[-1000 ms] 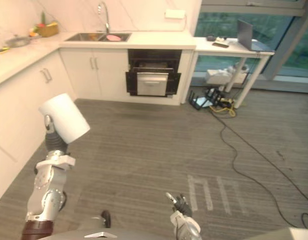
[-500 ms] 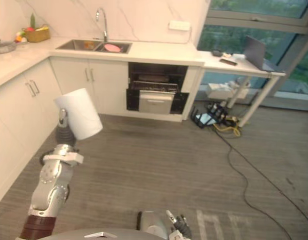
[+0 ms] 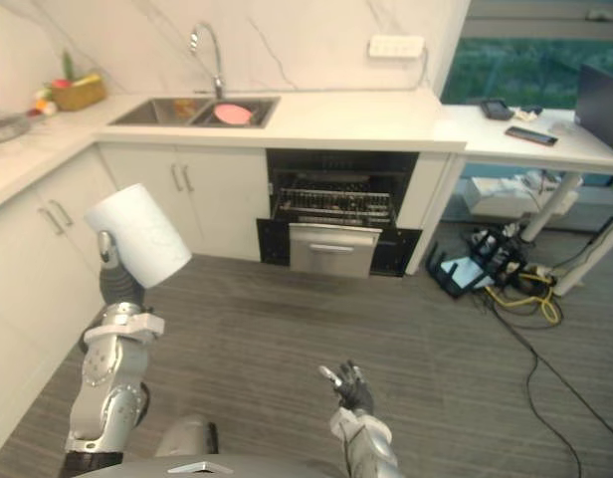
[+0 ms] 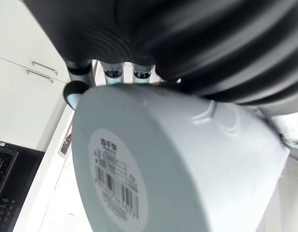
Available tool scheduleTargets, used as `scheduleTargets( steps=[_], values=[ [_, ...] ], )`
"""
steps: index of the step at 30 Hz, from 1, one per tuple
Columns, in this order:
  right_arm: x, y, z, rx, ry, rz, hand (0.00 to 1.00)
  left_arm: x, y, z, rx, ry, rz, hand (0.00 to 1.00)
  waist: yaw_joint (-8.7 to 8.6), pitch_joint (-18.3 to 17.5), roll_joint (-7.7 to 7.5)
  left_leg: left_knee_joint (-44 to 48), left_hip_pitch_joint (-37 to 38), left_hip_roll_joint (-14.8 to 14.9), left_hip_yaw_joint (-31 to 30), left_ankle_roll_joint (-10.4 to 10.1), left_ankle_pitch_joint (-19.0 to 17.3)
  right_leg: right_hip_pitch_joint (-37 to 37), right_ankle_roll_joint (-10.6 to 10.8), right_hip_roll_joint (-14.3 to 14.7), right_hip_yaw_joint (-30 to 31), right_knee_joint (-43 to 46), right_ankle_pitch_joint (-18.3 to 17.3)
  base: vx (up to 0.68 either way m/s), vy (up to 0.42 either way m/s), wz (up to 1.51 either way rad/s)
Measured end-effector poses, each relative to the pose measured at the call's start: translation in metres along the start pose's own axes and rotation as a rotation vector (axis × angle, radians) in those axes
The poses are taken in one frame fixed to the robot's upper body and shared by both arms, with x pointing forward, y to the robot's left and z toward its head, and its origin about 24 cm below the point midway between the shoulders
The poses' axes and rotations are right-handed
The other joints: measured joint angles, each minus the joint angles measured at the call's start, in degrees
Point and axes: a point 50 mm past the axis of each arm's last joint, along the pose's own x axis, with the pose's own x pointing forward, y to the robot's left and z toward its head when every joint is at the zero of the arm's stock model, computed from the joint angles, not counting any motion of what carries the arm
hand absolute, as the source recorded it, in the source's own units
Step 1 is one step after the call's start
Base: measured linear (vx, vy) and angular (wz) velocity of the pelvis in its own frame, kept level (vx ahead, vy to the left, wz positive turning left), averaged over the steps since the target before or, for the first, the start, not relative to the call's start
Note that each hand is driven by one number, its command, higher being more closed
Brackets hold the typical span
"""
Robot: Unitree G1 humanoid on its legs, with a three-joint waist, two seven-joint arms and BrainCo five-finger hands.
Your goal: Walk over to the sink, pick up the cup, carry it to the dishwasher, place the cup inside the dishwasher, then close the dishwasher door
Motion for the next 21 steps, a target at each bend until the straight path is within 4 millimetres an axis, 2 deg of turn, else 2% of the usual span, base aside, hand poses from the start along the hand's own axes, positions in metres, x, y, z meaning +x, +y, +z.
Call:
scheduleTargets(
  steps=[1, 2, 3, 4, 5, 6, 7, 8, 9, 10, 11, 12, 13, 14, 16, 17, 18, 19, 20, 21],
  values=[
    [0.000, -0.002, -0.002, -0.009, 0.010, -0.009, 0.00, 0.000, 0.000, 0.000, -0.004, 0.000, -0.001, 1.00, 0.05, 0.1, -0.18, -5.4, 0.5, -0.5, -0.2, 0.1, 1.5, 0.8, 0.2, -0.5, 0.4, -0.3, -0.8, 0.57, 0.141, -0.31],
    [-0.002, -0.009, -0.008, -0.016, 0.034, -0.031, 0.00, 0.000, 0.000, 0.000, -0.016, 0.003, 0.000, 1.00, -0.09, 0.0, -0.54, -11.0, 0.2, -1.4, -0.5, -0.3, 3.4, 2.2, 1.3, -1.6, 0.9, -0.2, -2.9, 0.47, 0.142, -0.11],
    [-0.003, -0.012, -0.012, -0.020, 0.046, -0.045, 0.00, 0.000, 0.000, 0.000, -0.018, 0.003, -0.001, 1.00, -0.23, 0.0, -0.58, -12.2, -0.1, -1.4, -0.2, -0.4, 3.9, 3.2, 1.9, -2.0, 1.1, -0.2, -4.0, 0.58, 0.211, -0.13],
    [-0.006, -0.019, -0.020, -0.019, 0.073, -0.075, 0.00, 0.000, 0.000, -0.001, -0.019, 0.008, -0.006, 1.00, -0.24, -0.2, -1.04, -11.6, -0.3, -1.6, 1.4, -0.5, 8.2, 5.3, 3.4, -3.2, 1.7, -0.2, -6.2, 0.59, 0.254, -0.18],
    [-0.009, -0.026, -0.028, -0.017, 0.102, -0.104, 0.00, 0.000, 0.003, -0.005, -0.021, 0.026, -0.007, 1.00, -0.12, -1.1, -2.03, -10.7, 1.1, -2.9, 2.4, 0.9, 14.2, 6.8, 4.9, -5.0, 2.7, 0.1, -6.9, 0.60, 0.270, -0.19],
    [-0.009, -0.027, -0.031, -0.009, 0.110, -0.113, 0.00, 0.001, 0.003, -0.005, -0.016, 0.030, -0.014, 1.00, -0.21, -1.5, -2.07, -9.9, 1.6, -3.6, 2.2, 2.2, 15.5, 7.3, 5.4, -5.8, 3.2, 0.9, -6.7, 0.71, 0.341, -0.11],
    [-0.009, -0.024, -0.037, 0.003, 0.133, -0.117, 0.00, 0.004, 0.004, -0.006, -0.006, 0.033, -0.024, 1.00, -0.61, -1.4, -3.54, -6.1, 2.0, -4.9, 2.5, 3.4, 12.3, 7.0, 7.0, -7.4, 3.9, 4.5, -4.9, 0.70, 0.330, -0.03],
    [-0.010, -0.025, -0.040, 0.020, 0.143, -0.130, 0.00, 0.008, 0.006, -0.004, 0.004, 0.023, -0.023, 1.00, -0.72, -1.2, -4.40, -3.1, 3.5, -5.4, 2.8, 3.9, 9.1, 7.1, 6.9, -7.9, 4.2, 9.1, -1.7, 0.58, 0.274, -0.04],
    [-0.011, -0.027, -0.041, 0.022, 0.145, -0.137, 0.00, 0.009, 0.006, -0.003, 0.009, 0.022, -0.026, 1.00, -0.70, -1.5, -4.97, -2.3, 4.8, -5.7, 3.4, 4.2, 7.6, 6.9, 6.8, -8.4, 4.1, 11.6, 0.0, 0.45, 0.201, -0.11],
    [-0.012, -0.029, -0.042, 0.026, 0.143, -0.148, 0.00, 0.012, 0.006, -0.001, 0.024, 0.015, -0.038, 1.00, -0.94, -2.1, -6.17, -1.8, 7.6, -7.0, 4.0, 5.0, 4.8, 6.1, 7.9, -9.7, 3.5, 17.4, 3.9, 0.48, 0.212, -0.09],
    [-0.012, -0.029, -0.042, 0.027, 0.135, -0.150, 0.00, 0.017, 0.004, 0.004, 0.040, -0.006, -0.059, 1.00, -1.35, -2.3, -7.11, -2.1, 10.0, -8.7, 4.5, 5.8, 2.5, 3.3, 12.7, -11.4, 3.5, 25.5, 8.9, 0.55, 0.241, -0.10],
    [-0.011, -0.027, -0.040, 0.028, 0.122, -0.148, 0.00, 0.020, 0.003, 0.007, 0.054, -0.021, -0.067, 1.00, -1.38, -2.1, -7.95, -2.3, 11.5, -9.6, 5.0, 6.3, 1.5, 1.4, 15.6, -12.3, 3.8, 29.9, 12.7, 0.41, 0.176, -0.12],
    [-0.010, -0.023, -0.039, 0.027, 0.104, -0.152, 0.00, 0.024, 0.005, 0.012, 0.084, -0.036, -0.067, 1.00, -1.48, -2.1, -8.58, -2.8, 13.7, -10.5, 5.4, 7.1, 0.0, -1.5, 16.1, -14.1, 3.6, 35.9, 19.0, 0.25, 0.115, -0.34],
    [-0.008, -0.016, -0.034, 0.021, 0.055, -0.138, 0.00, 0.024, 0.009, 0.014, 0.107, -0.041, -0.047, 1.00, -1.85, -2.1, -8.20, -3.3, 16.2, -10.8, 5.9, 8.0, -2.5, -8.3, 10.5, -15.1, 2.1, 47.4, 17.6, 0.27, 0.126, -0.30],
    [-0.007, -0.004, -0.025, 0.005, -0.017, -0.092, 0.00, 0.024, 0.011, 0.014, 0.121, -0.041, -0.029, 1.00, -3.14, -1.5, -7.12, -4.2, 18.2, -10.4, 5.6, 8.5, -3.8, -15.0, 6.6, -13.1, 1.4, 53.4, 13.5, 0.27, 0.111, -0.01],
    [-0.007, 0.012, -0.012, 0.023, -0.106, -0.039, 0.00, 0.024, 0.012, 0.014, 0.139, -0.041, -0.020, 1.00, -4.55, -1.1, -6.76, -6.3, 20.3, -10.4, 4.8, 8.6, -4.0, -21.0, 6.7, -10.5, 1.3, 52.7, 10.3, 0.24, 0.050, 0.24],
    [-0.008, 0.018, -0.006, 0.020, -0.144, -0.015, 0.00, 0.023, 0.012, 0.013, 0.144, -0.039, -0.022, 1.00, -5.22, -1.0, -6.68, -7.0, 20.9, -10.4, 4.3, 8.5, -4.1, -22.9, 6.7, -9.9, 0.7, 51.0, 9.3, 0.28, -0.007, 0.45],
    [-0.012, 0.028, 0.009, 0.021, -0.227, 0.026, 0.00, 0.022, 0.008, 0.012, 0.150, -0.035, -0.041, 1.00, -6.22, -0.6, -6.42, -7.9, 22.5, -10.2, 3.5, 8.0, -4.6, -25.5, 6.9, -9.4, -0.8, 45.4, 7.9, 0.24, -0.040, 0.39],
    [-0.014, 0.032, 0.018, 0.018, -0.273, 0.044, 0.00, 0.022, 0.005, 0.011, 0.155, -0.037, -0.051, 1.00, -6.33, -0.3, -6.27, -8.4, 23.6, -10.1, 3.3, 7.7, -5.1, -26.1, 6.7, -9.4, -1.6, 41.8, 7.4, 0.33, -0.071, 0.36],
    [-0.020, 0.038, 0.034, 0.010, -0.355, 0.078, 0.00, 0.021, -0.001, 0.011, 0.157, -0.038, -0.077, 1.00, -6.27, 0.0, -5.97, -8.4, 25.5, -9.6, 2.8, 7.2, -6.6, -26.6, 6.6, -9.4, -3.2, 33.6, 7.0, 0.37, -0.085, 0.22]
  ],
)
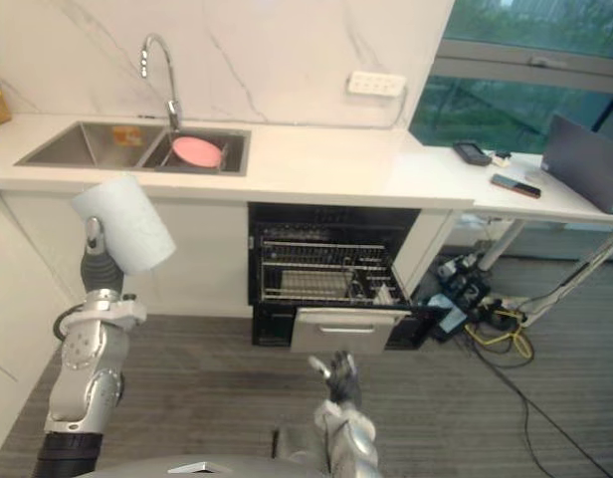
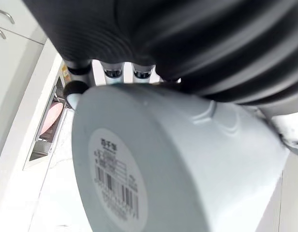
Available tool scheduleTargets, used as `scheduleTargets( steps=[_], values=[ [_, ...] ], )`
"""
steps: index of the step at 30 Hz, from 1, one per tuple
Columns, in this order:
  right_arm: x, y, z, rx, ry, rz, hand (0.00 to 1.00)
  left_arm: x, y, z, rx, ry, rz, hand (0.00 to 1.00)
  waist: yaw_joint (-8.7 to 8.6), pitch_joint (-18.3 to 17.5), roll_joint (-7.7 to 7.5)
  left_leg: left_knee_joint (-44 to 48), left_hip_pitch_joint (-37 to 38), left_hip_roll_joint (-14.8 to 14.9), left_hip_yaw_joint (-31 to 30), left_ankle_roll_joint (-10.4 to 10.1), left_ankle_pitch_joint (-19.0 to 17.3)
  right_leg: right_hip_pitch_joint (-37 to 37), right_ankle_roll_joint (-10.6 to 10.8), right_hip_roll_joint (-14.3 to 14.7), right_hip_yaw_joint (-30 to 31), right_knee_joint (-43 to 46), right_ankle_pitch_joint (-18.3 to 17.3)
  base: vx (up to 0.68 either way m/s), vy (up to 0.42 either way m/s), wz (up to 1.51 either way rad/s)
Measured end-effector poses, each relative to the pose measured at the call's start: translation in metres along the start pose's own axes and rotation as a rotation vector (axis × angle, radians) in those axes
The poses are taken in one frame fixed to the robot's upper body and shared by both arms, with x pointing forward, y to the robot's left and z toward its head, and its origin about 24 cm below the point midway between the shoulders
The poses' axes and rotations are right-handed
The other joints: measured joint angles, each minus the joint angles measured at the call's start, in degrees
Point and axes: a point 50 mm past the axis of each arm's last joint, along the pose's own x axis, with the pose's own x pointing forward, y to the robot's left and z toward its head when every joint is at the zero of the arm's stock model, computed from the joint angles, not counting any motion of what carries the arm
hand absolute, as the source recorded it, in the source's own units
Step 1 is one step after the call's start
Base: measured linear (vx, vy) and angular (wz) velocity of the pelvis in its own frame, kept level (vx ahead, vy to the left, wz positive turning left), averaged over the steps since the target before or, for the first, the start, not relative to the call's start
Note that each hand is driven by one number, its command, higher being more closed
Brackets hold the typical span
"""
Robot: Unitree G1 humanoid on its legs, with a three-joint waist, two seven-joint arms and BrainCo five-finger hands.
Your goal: Walk over to the sink, pick up the cup, carry it to the dishwasher, place the cup inside the dishwasher, then close the dishwasher door
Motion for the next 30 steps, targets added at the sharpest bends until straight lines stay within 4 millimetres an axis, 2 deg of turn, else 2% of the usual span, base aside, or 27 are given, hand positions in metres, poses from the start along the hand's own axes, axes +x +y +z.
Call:
scheduleTargets(
  steps=[1, 2, 3, 4, 5, 8, 11, 13, 14, 15, 16, 18, 19, 20, 21, 22, 27, 30],
  values=[
    [0.001, 0.005, 0.010, 0.002, -0.045, 0.023, 0.00, 0.000, -0.004, 0.002, 0.000, -0.013, -0.014, 1.00, -0.16, -0.1, 0.14, 0.7, 1.0, 0.5, -0.4, -0.7, -1.6, 0.0, -0.3, 0.0, -0.9, -6.2, 0.1, 0.50, -0.122, 0.36],
    [0.000, 0.011, 0.022, -0.001, -0.101, 0.054, 0.00, -0.001, -0.010, 0.006, -0.012, -0.038, -0.033, 1.00, -0.42, -0.1, 0.26, 3.4, 2.0, 1.7, -1.6, -2.6, -4.6, 1.1, -1.5, 0.3, -1.6, -14.1, 2.1, 0.45, -0.125, 0.39],
    [-0.001, 0.013, 0.025, -0.008, -0.115, 0.067, 0.00, -0.001, -0.012, 0.009, -0.012, -0.051, -0.038, 1.00, -0.53, -0.3, 0.01, 4.5, 2.5, 1.9, -2.2, -3.3, -6.1, 1.8, -2.4, 0.6, -1.6, -16.3, 3.8, 0.52, -0.181, 0.41],
    [-0.004, 0.018, 0.026, -0.016, -0.120, 0.091, 0.00, -0.002, -0.015, 0.012, -0.013, -0.070, -0.043, 1.00, -0.60, -1.0, -0.95, 5.9, 3.4, 2.0, -2.6, -4.4, -8.3, 3.0, -3.7, 0.6, -1.2, -19.0, 6.5, 0.67, -0.250, 0.17],
    [-0.004, 0.020, 0.030, -0.057, -0.125, 0.117, 0.00, -0.003, -0.018, 0.009, -0.030, -0.062, -0.026, 1.00, -0.22, -1.9, 1.39, 8.7, 4.0, 5.0, -2.7, -5.9, -9.9, 4.9, -4.0, 3.0, -2.9, -19.2, 1.5, 0.66, -0.261, 0.08],
    [-0.003, 0.031, 0.037, -0.059, -0.145, 0.146, 0.00, -0.001, -0.027, 0.006, -0.065, -0.054, -0.023, 1.00, -0.05, -1.8, 3.51, 17.1, -0.2, 7.5, -2.7, -6.7, -6.6, 8.1, -5.2, 4.9, -2.9, -23.8, 0.8, 0.46, -0.218, -0.10],
    [-0.004, 0.031, 0.039, -0.057, -0.150, 0.146, 0.00, 0.001, -0.028, 0.005, -0.069, -0.048, -0.025, 1.00, 0.01, -1.9, 3.30, 15.4, 0.2, 8.1, -0.7, -6.5, -6.8, 14.1, -5.6, 5.0, -2.4, -29.0, 1.1, 0.33, -0.140, -0.15],
    [-0.004, 0.032, 0.040, -0.053, -0.153, 0.157, 0.00, 0.001, -0.028, 0.005, -0.072, -0.051, -0.017, 1.00, 0.53, -2.4, 3.53, 11.0, -0.1, 8.6, 1.3, -5.8, -6.0, 14.9, -5.6, 5.1, -1.2, -30.0, 1.1, 0.20, -0.028, -0.34],
    [-0.004, 0.031, 0.039, -0.052, -0.152, 0.155, 0.00, 0.002, -0.030, 0.006, -0.084, -0.055, -0.016, 1.00, 0.33, -3.1, 4.60, 6.1, -1.4, 9.4, 2.8, -4.9, -0.7, 14.5, -5.5, 5.7, -1.1, -30.2, 1.1, 0.12, 0.039, -0.26],
    [-0.004, 0.031, 0.039, -0.048, -0.150, 0.155, 0.00, 0.003, -0.031, 0.006, -0.091, -0.060, -0.015, 1.00, 0.33, -3.3, 5.02, 4.9, -1.9, 9.8, 3.1, -5.6, 0.4, 14.2, -5.1, 6.0, -0.9, -30.1, 1.0, 0.07, 0.066, -0.22],
    [-0.005, 0.031, 0.037, -0.042, -0.141, 0.158, 0.00, 0.003, -0.032, 0.006, -0.093, -0.062, -0.012, 1.00, 0.70, -3.7, 4.98, 3.9, -1.7, 9.7, 3.6, -6.0, 0.2, 13.6, -4.7, 6.1, -0.3, -29.9, 0.8, 0.04, 0.120, -0.20],
    [-0.008, 0.032, 0.034, -0.024, -0.130, 0.193, 0.00, 0.008, -0.030, 0.005, -0.087, -0.061, -0.002, 1.00, 0.33, -4.0, 4.78, -0.8, 0.1, 9.0, 5.0, -6.6, -0.2, 13.2, -3.4, 5.8, 0.1, -30.5, 1.2, -0.01, 0.133, -0.09],
    [-0.009, 0.033, 0.032, -0.015, -0.122, 0.207, 0.00, 0.010, -0.028, 0.005, -0.082, -0.060, 0.009, 1.00, 0.37, -4.1, 3.92, -2.0, -0.1, 8.5, 5.9, -7.3, -0.2, 12.4, -2.9, 5.5, 0.5, -30.5, 1.6, -0.08, 0.100, -0.12],
    [-0.010, 0.035, 0.031, -0.007, -0.116, 0.229, 0.00, 0.010, -0.025, 0.003, -0.079, -0.055, 0.023, 1.00, 0.67, -3.9, 3.02, -1.9, -0.2, 8.3, 6.4, -7.2, -0.2, 12.4, -2.6, 5.3, 0.9, -31.3, 2.2, -0.08, 0.092, -0.20],
    [-0.010, 0.035, 0.030, -0.003, -0.112, 0.236, 0.00, 0.010, -0.024, 0.002, -0.078, -0.048, 0.031, 1.00, 0.79, -4.0, 2.73, -2.0, -0.2, 8.2, 6.7, -7.1, -0.2, 12.5, -2.5, 5.3, 1.2, -31.8, 2.6, -0.05, 0.046, -0.13],
    [-0.014, 0.033, 0.027, -0.015, -0.099, 0.284, 0.00, 0.010, -0.017, -0.010, -0.085, 0.001, 0.091, 1.00, 1.52, -5.0, 4.04, -4.9, -0.5, 7.5, 8.7, -6.4, 2.2, 16.4, -1.5, 5.5, 2.0, -44.8, 11.1, -0.01, 0.015, -0.04],
    [-0.014, 0.033, 0.027, -0.012, -0.099, 0.285, 0.00, 0.010, -0.017, -0.010, -0.085, 0.000, 0.093, 1.00, 1.58, -4.8, 3.97, -4.8, -0.4, 7.5, 8.8, -6.4, 2.2, 16.4, -1.5, 5.5, 2.1, -44.8, 11.1, 0.00, 0.000, -0.01],
    [-0.014, 0.036, 0.027, 0.018, -0.090, 0.295, 0.00, 0.010, -0.018, -0.010, -0.089, 0.000, 0.091, 1.00, 2.38, -4.4, 3.55, -4.7, -0.6, 7.5, 8.9, -6.4, 2.2, 16.4, -1.5, 5.5, 2.1, -45.3, 11.0, 0.00, 0.000, 0.00]
  ],
)
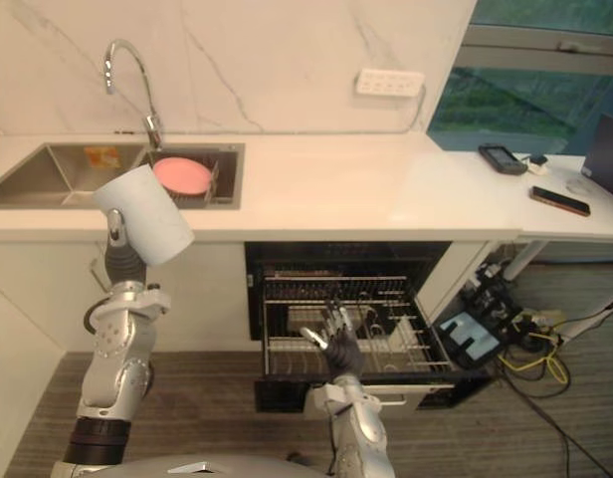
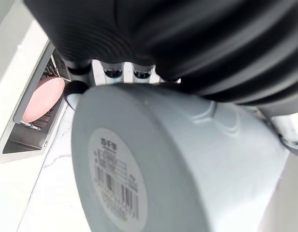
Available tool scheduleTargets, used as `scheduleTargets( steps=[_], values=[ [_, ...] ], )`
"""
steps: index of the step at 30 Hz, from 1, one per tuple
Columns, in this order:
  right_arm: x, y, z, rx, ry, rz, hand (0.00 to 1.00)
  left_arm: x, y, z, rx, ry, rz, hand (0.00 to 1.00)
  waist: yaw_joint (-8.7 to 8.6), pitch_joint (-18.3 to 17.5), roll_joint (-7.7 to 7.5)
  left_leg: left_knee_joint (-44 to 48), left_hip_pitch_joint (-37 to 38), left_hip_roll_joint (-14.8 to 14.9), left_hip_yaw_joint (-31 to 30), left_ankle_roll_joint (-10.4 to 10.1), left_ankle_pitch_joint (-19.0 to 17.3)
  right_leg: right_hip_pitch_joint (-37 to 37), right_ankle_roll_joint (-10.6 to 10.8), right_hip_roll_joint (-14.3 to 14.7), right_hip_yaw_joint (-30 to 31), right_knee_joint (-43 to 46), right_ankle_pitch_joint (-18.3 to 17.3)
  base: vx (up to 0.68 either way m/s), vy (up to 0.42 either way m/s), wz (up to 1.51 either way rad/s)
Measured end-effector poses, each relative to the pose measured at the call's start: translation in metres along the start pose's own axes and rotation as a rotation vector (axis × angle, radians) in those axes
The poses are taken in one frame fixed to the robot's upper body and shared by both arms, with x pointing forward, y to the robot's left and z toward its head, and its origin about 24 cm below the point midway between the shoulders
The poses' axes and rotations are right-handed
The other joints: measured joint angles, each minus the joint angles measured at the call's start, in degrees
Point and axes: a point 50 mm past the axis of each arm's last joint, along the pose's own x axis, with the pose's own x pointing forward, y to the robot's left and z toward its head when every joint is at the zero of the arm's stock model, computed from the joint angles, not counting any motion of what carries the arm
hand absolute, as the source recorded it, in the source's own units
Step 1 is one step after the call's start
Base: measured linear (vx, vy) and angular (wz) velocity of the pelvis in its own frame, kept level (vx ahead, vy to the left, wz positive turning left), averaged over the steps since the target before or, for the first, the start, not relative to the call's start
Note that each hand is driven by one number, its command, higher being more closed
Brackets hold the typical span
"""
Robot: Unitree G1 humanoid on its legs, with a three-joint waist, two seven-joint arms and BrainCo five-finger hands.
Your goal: Walk over to the sink, pick up the cup, carry it to the dishwasher, place the cup inside the dishwasher, then close the dishwasher door
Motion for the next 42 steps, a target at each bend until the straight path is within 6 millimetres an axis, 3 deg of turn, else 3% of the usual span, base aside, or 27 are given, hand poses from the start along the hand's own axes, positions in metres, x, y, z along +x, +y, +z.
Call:
scheduleTargets(
  steps=[8, 11, 12, 14, 15, 16, 18, 19, 21, 22, 23, 24, 25, 27, 28, 29, 31, 32, 33, 34, 35, 37, 42],
  values=[
    [0.020, 0.026, 0.025, 0.090, -0.055, 0.101, 0.00, -0.023, 0.019, -0.015, -0.025, 0.087, 0.064, 1.00, 2.65, 1.9, -0.13, 1.1, -2.0, -0.1, -2.9, 0.2, -0.1, 0.7, 0.1, -0.8, -2.6, -1.5, 0.6, 0.01, 0.002, 0.19],
    [0.020, 0.022, 0.026, 0.092, -0.039, 0.068, 0.00, -0.027, 0.021, -0.017, -0.038, 0.100, 0.048, 1.00, 1.72, 3.2, 0.01, 2.2, -3.8, 0.5, -3.6, 1.6, -0.5, 1.8, 0.7, -3.5, -8.5, 0.2, -1.2, 0.01, 0.020, 1.13],
    [0.020, 0.017, 0.029, 0.085, -0.043, 0.037, 0.00, -0.026, 0.021, -0.017, -0.045, 0.097, 0.036, 1.00, 0.86, 3.4, 0.41, 2.6, -4.5, 1.4, -1.6, 0.7, 0.8, 2.0, 1.3, -4.8, -10.9, 1.1, -2.1, 0.03, 0.061, 1.13],
    [0.027, 0.012, 0.031, 0.087, -0.042, -0.002, 0.00, -0.027, 0.025, -0.017, -0.038, 0.097, 0.039, 1.00, 1.00, 3.6, 0.52, 4.3, -5.3, -0.5, -2.4, -0.1, 2.3, 1.7, 2.2, -7.1, -11.4, 2.0, -3.1, 0.02, 0.152, 0.64],
    [0.033, 0.013, 0.033, 0.084, -0.042, 0.001, 0.00, -0.025, 0.033, -0.014, -0.022, 0.086, 0.062, 1.00, 0.49, 4.5, -0.96, 10.9, -8.4, -2.6, -2.9, -1.1, 3.4, 2.2, 2.9, -10.4, -11.1, 1.6, -3.2, -0.05, 0.212, 0.09],
    [0.035, 0.014, 0.034, 0.085, -0.047, 0.005, 0.00, -0.026, 0.040, -0.013, -0.007, 0.084, 0.071, 1.00, 0.56, 5.3, -2.96, 13.8, -10.7, -2.8, -2.9, 2.9, 2.0, 2.6, 4.1, -13.3, -10.2, 1.8, -3.5, -0.06, 0.187, -0.01],
    [0.035, 0.010, 0.037, 0.080, -0.057, -0.007, 0.00, -0.028, 0.044, -0.013, 0.004, 0.089, 0.070, 1.00, 0.43, 5.0, -2.15, 13.8, -10.6, 0.6, -3.4, 2.0, 1.1, 2.6, 5.0, -14.1, -8.9, 2.3, -4.1, -0.05, 0.174, -0.29],
    [0.033, 0.005, 0.038, 0.062, -0.057, -0.018, 0.00, -0.032, 0.046, -0.014, 0.002, 0.089, 0.077, 1.00, 0.04, 4.0, -0.32, 12.0, -10.0, 4.0, -4.8, 1.3, 1.5, 2.6, 6.5, -14.4, -7.8, 2.3, -4.2, 0.02, 0.446, -0.50],
    [0.033, -0.003, 0.042, 0.026, -0.053, -0.030, 0.00, -0.033, 0.041, -0.014, -0.024, 0.083, 0.053, 1.00, -1.09, 3.3, 1.84, 6.8, -8.3, 5.6, -5.6, -0.3, 2.4, 2.6, 9.2, -15.8, -7.3, 2.4, -3.8, 0.06, 0.513, -0.39],
    [0.032, -0.006, 0.039, 0.026, -0.046, -0.046, 0.00, -0.032, 0.040, -0.014, -0.020, 0.085, 0.040, 1.00, -1.24, 3.2, 0.96, 7.1, -7.9, 3.9, -4.5, -5.2, 3.0, 2.6, 10.4, -18.1, -6.3, 2.4, -3.4, 0.12, 0.490, -0.26],
    [0.028, -0.009, 0.033, 0.048, -0.034, -0.095, 0.00, -0.033, 0.037, -0.016, -0.022, 0.094, 0.027, 1.00, -1.87, 2.8, -0.48, 7.0, -7.5, -0.1, -3.1, -2.8, 2.0, 3.6, 10.1, -21.9, -5.9, 1.7, -2.9, 0.14, 0.434, -0.19],
    [0.028, -0.007, 0.029, 0.071, -0.029, -0.113, 0.00, -0.030, 0.037, -0.014, -0.014, 0.085, 0.018, 1.00, -2.20, 2.6, -2.16, 7.0, -7.6, -1.8, -2.7, -1.8, 1.8, 3.8, 9.9, -22.6, -6.8, 2.2, -1.4, 0.17, 0.408, -0.15],
    [0.029, -0.006, 0.026, 0.088, -0.028, -0.133, 0.00, -0.027, 0.037, -0.013, -0.006, 0.081, 0.009, 1.00, -2.12, 2.5, -2.79, 7.3, -7.9, -2.9, -2.1, -1.0, 1.3, 3.3, 9.1, -23.5, -7.0, 1.6, 1.1, 0.10, 0.278, -0.18],
    [0.028, -0.007, 0.025, 0.112, -0.044, -0.171, 0.00, -0.025, 0.035, -0.013, -0.011, 0.089, 0.002, 1.00, -1.71, 2.3, -2.43, 7.8, -8.4, -3.3, -0.1, 0.5, 0.4, 1.4, 5.3, -23.1, -7.8, 0.5, 7.9, 0.06, 0.306, -0.47],
    [0.029, -0.006, 0.027, 0.113, -0.056, -0.175, 0.00, -0.025, 0.033, -0.014, -0.018, 0.098, 0.002, 1.00, -0.70, 2.5, -0.80, 5.9, -7.7, -2.3, 3.0, 1.7, 0.7, 0.0, 1.3, -22.1, -10.0, -1.0, 11.5, 0.03, 0.212, -0.68],
    [0.031, -0.004, 0.028, 0.110, -0.057, -0.169, 0.00, -0.024, 0.034, -0.014, -0.017, 0.100, 0.002, 1.00, -0.41, 2.9, -0.30, 5.2, -7.4, -2.2, 3.9, 2.1, 0.9, -1.2, 1.3, -21.6, -10.7, 3.0, 9.0, 0.05, 0.222, -0.82],
    [0.029, -0.003, 0.026, 0.119, -0.058, -0.175, 0.00, -0.024, 0.034, -0.013, -0.015, 0.099, -0.010, 1.00, -0.81, 3.4, -0.08, 3.9, -6.2, -2.2, 4.9, 3.2, 1.5, -2.7, 5.6, -16.7, -12.9, 14.4, -3.6, 0.10, 0.160, -0.41],
    [0.028, -0.003, 0.027, 0.125, -0.064, -0.178, 0.00, -0.024, 0.033, -0.013, -0.017, 0.099, -0.019, 1.00, -1.13, 3.5, 0.04, 3.8, -6.4, -2.0, 4.8, 3.4, 1.7, -2.4, 6.0, -15.0, -12.9, 15.5, -6.4, 0.09, 0.099, -0.02],
    [0.024, -0.003, 0.032, 0.133, -0.094, -0.181, 0.00, -0.025, 0.029, -0.013, -0.027, 0.099, -0.039, 1.00, -1.33, 3.4, -0.69, 3.7, -6.5, -1.8, 4.7, 3.7, 1.8, -1.4, 5.1, -11.7, -13.0, 15.6, -10.4, 0.02, 0.046, 0.05],
    [0.021, -0.004, 0.038, 0.128, -0.121, -0.182, 0.00, -0.027, 0.025, -0.016, -0.039, 0.107, -0.055, 1.00, -1.09, 3.4, -0.96, 3.6, -6.5, -2.3, 4.6, 3.7, 1.8, 0.0, 2.7, -9.4, -13.9, 12.7, -12.4, 0.01, 0.031, -0.01],
    [0.020, -0.004, 0.041, 0.123, -0.131, -0.180, 0.00, -0.029, 0.022, -0.018, -0.049, 0.115, -0.061, 1.00, -1.00, 3.2, -1.35, 3.6, -6.4, -2.5, 4.4, 3.7, 1.8, 0.9, 3.1, -9.0, -13.7, 11.0, -12.2, 0.00, 0.027, -0.08],
    [0.014, -0.007, 0.045, 0.098, -0.150, -0.194, 0.00, -0.037, 0.011, -0.020, -0.073, 0.133, -0.098, 1.00, -1.19, 3.4, -0.68, 2.0, -6.2, -3.1, 1.9, 3.7, 2.6, 2.2, 3.4, -8.3, -13.1, 8.6, -10.9, 0.00, 0.002, 0.03],
    [0.001, -0.011, 0.040, 0.082, -0.135, -0.214, 0.00, -0.040, -0.004, -0.015, -0.088, 0.109, -0.168, 1.00, -0.94, 3.5, -0.52, 2.2, -5.2, -2.8, 1.4, 3.7, 2.9, 2.2, 2.5, -8.4, -12.8, 10.6, -12.6, -0.04, -0.033, 0.00]
  ],
)
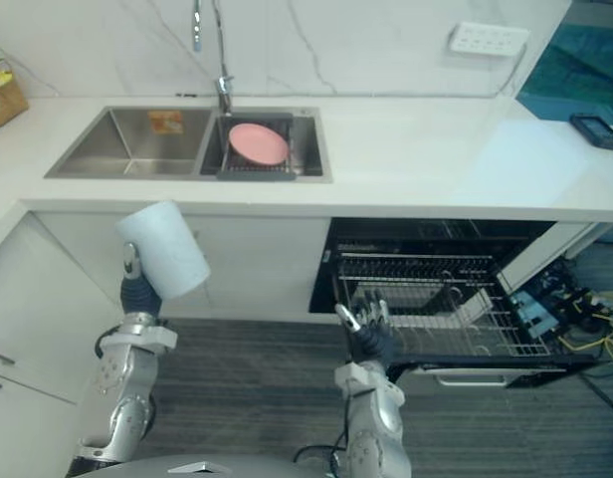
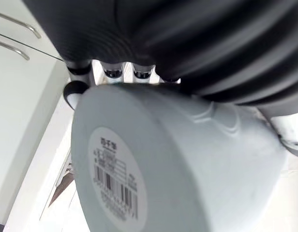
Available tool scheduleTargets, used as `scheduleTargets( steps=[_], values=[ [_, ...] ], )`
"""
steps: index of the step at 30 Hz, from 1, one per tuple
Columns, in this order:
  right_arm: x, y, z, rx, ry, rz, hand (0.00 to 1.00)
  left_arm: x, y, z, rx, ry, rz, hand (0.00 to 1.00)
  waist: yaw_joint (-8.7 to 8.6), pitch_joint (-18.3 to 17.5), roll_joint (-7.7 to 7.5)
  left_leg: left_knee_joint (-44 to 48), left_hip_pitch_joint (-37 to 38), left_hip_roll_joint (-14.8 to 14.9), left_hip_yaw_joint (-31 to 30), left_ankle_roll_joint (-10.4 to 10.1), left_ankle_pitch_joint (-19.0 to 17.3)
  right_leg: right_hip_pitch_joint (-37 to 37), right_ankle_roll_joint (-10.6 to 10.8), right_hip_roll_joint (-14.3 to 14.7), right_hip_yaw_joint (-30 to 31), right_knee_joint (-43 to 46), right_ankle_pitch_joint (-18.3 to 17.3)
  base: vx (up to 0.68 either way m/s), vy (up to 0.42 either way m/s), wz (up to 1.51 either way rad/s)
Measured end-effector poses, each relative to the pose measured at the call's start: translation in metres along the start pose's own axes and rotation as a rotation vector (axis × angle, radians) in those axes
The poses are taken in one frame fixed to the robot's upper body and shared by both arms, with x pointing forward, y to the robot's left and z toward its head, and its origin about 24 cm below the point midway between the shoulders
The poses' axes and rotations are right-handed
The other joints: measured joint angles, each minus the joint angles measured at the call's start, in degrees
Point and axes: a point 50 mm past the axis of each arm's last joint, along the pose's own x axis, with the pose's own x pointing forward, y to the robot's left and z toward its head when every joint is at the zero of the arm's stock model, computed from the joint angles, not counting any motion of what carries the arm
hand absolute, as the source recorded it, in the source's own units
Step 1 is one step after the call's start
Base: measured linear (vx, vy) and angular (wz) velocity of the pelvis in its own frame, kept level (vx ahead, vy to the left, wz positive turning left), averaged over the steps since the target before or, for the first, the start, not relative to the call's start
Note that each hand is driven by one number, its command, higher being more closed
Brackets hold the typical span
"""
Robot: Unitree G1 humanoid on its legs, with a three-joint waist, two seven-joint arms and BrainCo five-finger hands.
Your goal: Walk over to the sink, pick up the cup, carry it to the dishwasher, place the cup inside the dishwasher, then close the dishwasher door
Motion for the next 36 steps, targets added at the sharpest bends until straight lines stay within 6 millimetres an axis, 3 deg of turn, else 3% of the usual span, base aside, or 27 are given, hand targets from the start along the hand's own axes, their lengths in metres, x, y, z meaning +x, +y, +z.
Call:
scheduleTargets(
  steps=[3, 4, 6, 7, 8, 10, 12, 14, 15, 16, 18, 21, 24, 26, 27, 29, 30, 31, 32, 33, 34, 36],
  values=[
    [-0.003, 0.009, 0.013, -0.001, -0.061, 0.043, 0.00, 0.000, -0.005, 0.001, 0.001, -0.005, -0.021, 1.00, 0.60, 0.5, 1.15, 5.2, -1.4, 2.3, 0.2, 0.6, -3.8, 0.4, -0.2, 1.6, 1.6, 1.7, -2.2, -0.06, -0.051, -0.02],
    [-0.005, 0.014, 0.021, 0.001, -0.102, 0.077, 0.00, 0.000, -0.005, 0.001, 0.007, -0.004, -0.023, 1.00, 0.86, 0.8, 1.74, 13.4, -3.3, 4.4, 0.2, 1.4, -5.3, 1.2, -0.8, 2.8, 3.0, 2.1, -3.2, -0.06, -0.054, 0.02],
    [-0.006, 0.018, 0.028, -0.017, -0.142, 0.098, 0.00, -0.001, -0.005, 0.002, 0.017, -0.007, -0.026, 1.00, 0.99, 0.9, 1.79, 27.2, -9.4, 7.1, -0.7, 4.2, -3.7, 1.3, -1.4, 3.3, 3.6, 3.7, -4.1, -0.01, -0.035, -0.06],
    [-0.006, 0.020, 0.033, -0.027, -0.170, 0.109, 0.00, -0.001, -0.005, 0.003, 0.019, -0.011, -0.026, 1.00, 1.37, 1.0, 1.92, 34.1, -13.1, 8.8, -1.9, 4.1, -1.5, 1.6, -1.8, 3.8, 4.3, 3.9, -4.2, 0.05, 0.031, -0.32],
    [-0.006, 0.023, 0.038, -0.021, -0.204, 0.116, 0.00, -0.002, -0.003, 0.004, 0.031, -0.013, -0.034, 1.00, 1.87, 1.1, 1.78, 36.6, -14.6, 9.4, -3.0, 2.7, -0.9, 2.5, -2.1, 3.7, 4.9, 3.3, -4.2, 0.08, 0.064, -0.32],
    [-0.006, 0.021, 0.043, -0.025, -0.235, 0.103, 0.00, -0.002, -0.004, 0.005, 0.040, -0.014, -0.060, 1.00, 1.60, 1.0, 1.68, 31.6, -14.1, 9.6, -3.3, 2.2, -3.2, 3.3, -2.1, 3.2, 5.7, 2.8, -4.2, 0.14, 0.118, -0.26],
    [-0.006, 0.020, 0.044, -0.035, -0.248, 0.088, 0.00, -0.002, -0.008, 0.004, 0.042, -0.010, -0.092, 1.00, 1.32, 0.9, 0.80, 20.5, -14.3, 9.4, -3.1, 1.2, -4.2, 3.4, -1.1, 1.2, 7.6, 2.6, -4.8, 0.19, 0.202, -0.26],
    [-0.005, 0.019, 0.044, -0.039, -0.245, 0.087, 0.00, -0.003, -0.011, 0.003, 0.038, -0.003, -0.115, 1.00, 1.40, 0.7, 0.34, 11.5, -14.2, 9.1, -4.0, -0.4, -1.1, 4.3, 0.9, -1.1, 9.9, 2.7, -6.0, 0.19, 0.251, -0.29],
    [-0.005, 0.018, 0.046, -0.056, -0.245, 0.095, 0.00, -0.003, -0.012, 0.003, 0.034, -0.001, -0.126, 1.00, 1.41, 0.4, 1.00, 5.6, -12.9, 8.6, -5.6, -2.2, 2.6, 4.8, 2.9, -1.8, 12.6, 3.2, -7.3, 0.28, 0.337, -0.45],
    [-0.003, 0.016, 0.045, -0.078, -0.233, 0.099, 0.00, -0.007, -0.013, 0.000, 0.024, 0.013, -0.121, 1.00, 1.67, -0.3, 1.96, 5.7, -11.2, 6.9, -5.6, -5.4, 8.0, 5.8, 4.7, -3.1, 15.5, 3.8, -8.5, 0.30, 0.353, -0.50],
    [-0.003, 0.013, 0.038, -0.074, -0.203, 0.084, 0.00, -0.009, -0.009, -0.002, 0.036, 0.032, -0.119, 1.00, 1.11, -0.5, 0.60, 11.2, -12.0, 5.4, -4.2, -3.6, 3.5, 7.1, 4.9, -4.5, 17.8, 2.9, -8.5, 0.30, 0.273, -0.29],
    [0.001, 0.017, 0.040, -0.064, -0.217, 0.093, 0.00, -0.010, -0.010, -0.002, 0.028, 0.035, -0.150, 1.00, 1.33, -0.4, 0.24, 20.2, -14.1, 4.9, -3.6, -3.1, -2.4, 7.8, 5.4, -5.7, 19.4, 1.6, -8.1, 0.21, 0.216, -0.24],
    [0.008, 0.013, 0.034, -0.060, -0.193, 0.058, 0.00, -0.008, -0.015, -0.004, 0.024, 0.054, -0.189, 1.00, 1.12, -0.8, -0.75, 22.7, -14.3, 1.7, -6.6, -3.0, -7.7, 9.2, 5.2, -7.5, 21.0, 0.0, -7.9, 0.17, 0.195, -0.22],
    [0.010, -0.002, 0.020, -0.041, -0.126, -0.018, 0.00, -0.009, -0.020, -0.008, 0.013, 0.090, -0.220, 1.00, 0.89, -2.2, -1.15, 20.6, -13.3, -1.6, -8.6, -1.9, -8.8, 5.5, 3.5, -8.3, 22.1, 5.6, -5.1, 0.15, 0.223, -0.33],
    [0.011, -0.007, 0.014, -0.037, -0.099, -0.044, 0.00, -0.007, -0.021, -0.008, 0.014, 0.086, -0.227, 1.00, 1.02, -2.8, -0.28, 17.6, -11.8, -3.4, -9.4, -0.8, -8.2, 1.0, 2.4, -8.4, 22.0, 12.4, -2.2, 0.15, 0.299, -0.66],
    [0.012, -0.010, 0.012, -0.031, -0.094, -0.068, 0.00, -0.001, -0.020, -0.002, 0.034, 0.064, -0.220, 1.00, 1.15, -2.4, -0.71, 13.2, -8.1, -5.1, -8.8, 0.7, -7.3, -4.7, 2.9, -10.0, 20.3, 21.6, 2.5, 0.16, 0.211, -0.67],
    [0.014, -0.010, 0.009, -0.041, -0.084, -0.085, 0.00, 0.003, -0.015, 0.002, 0.047, 0.048, -0.189, 1.00, 0.52, -1.7, -1.82, 11.1, -5.2, -5.5, -7.6, 1.4, -7.2, -7.4, 3.2, -11.5, 18.2, 25.7, 6.4, 0.16, 0.066, -0.44],
    [0.016, -0.011, 0.008, -0.049, -0.077, -0.096, 0.00, 0.004, -0.012, 0.003, 0.051, 0.043, -0.169, 1.00, 0.20, -1.6, -1.60, 10.3, -3.9, -5.3, -7.2, 1.8, -7.0, -8.1, 2.9, -11.8, 17.0, 26.9, 8.3, 0.26, 0.067, -0.62],
    [0.020, -0.013, 0.003, -0.049, -0.056, -0.113, 0.00, 0.005, -0.004, 0.007, 0.059, 0.026, -0.112, 1.00, -0.33, -1.6, 0.33, 8.4, -1.4, -3.7, -5.9, 1.9, -6.5, -9.5, 1.5, -12.1, 12.7, 29.0, 5.7, 0.19, 0.032, -0.53],
    [0.020, -0.013, 0.002, -0.050, -0.054, -0.113, 0.00, 0.006, -0.002, 0.008, 0.061, 0.020, -0.093, 1.00, -0.31, -1.6, 0.32, 7.7, -0.9, -2.9, -5.2, 1.8, -6.4, -10.2, 1.1, -11.6, 10.9, 28.7, 2.8, 0.22, -0.027, -0.67],
    [0.022, -0.010, 0.002, -0.052, -0.059, -0.102, 0.00, 0.008, 0.004, 0.013, 0.071, -0.004, -0.056, 1.00, -0.02, -1.6, 0.54, 6.3, -0.3, -1.5, -4.3, 1.2, -6.1, -11.7, 1.0, -9.2, 7.9, 25.1, -0.8, 0.14, -0.095, -0.48],
    [0.026, -0.007, 0.008, -0.062, -0.082, -0.092, 0.00, 0.010, 0.009, 0.017, 0.079, -0.030, -0.028, 1.00, 0.00, -1.4, 0.22, 5.6, -0.3, 0.0, -3.4, 0.4, -5.7, -13.1, 0.5, -5.6, 5.9, 15.9, -0.7, 0.16, -0.123, -0.30]
  ],
)
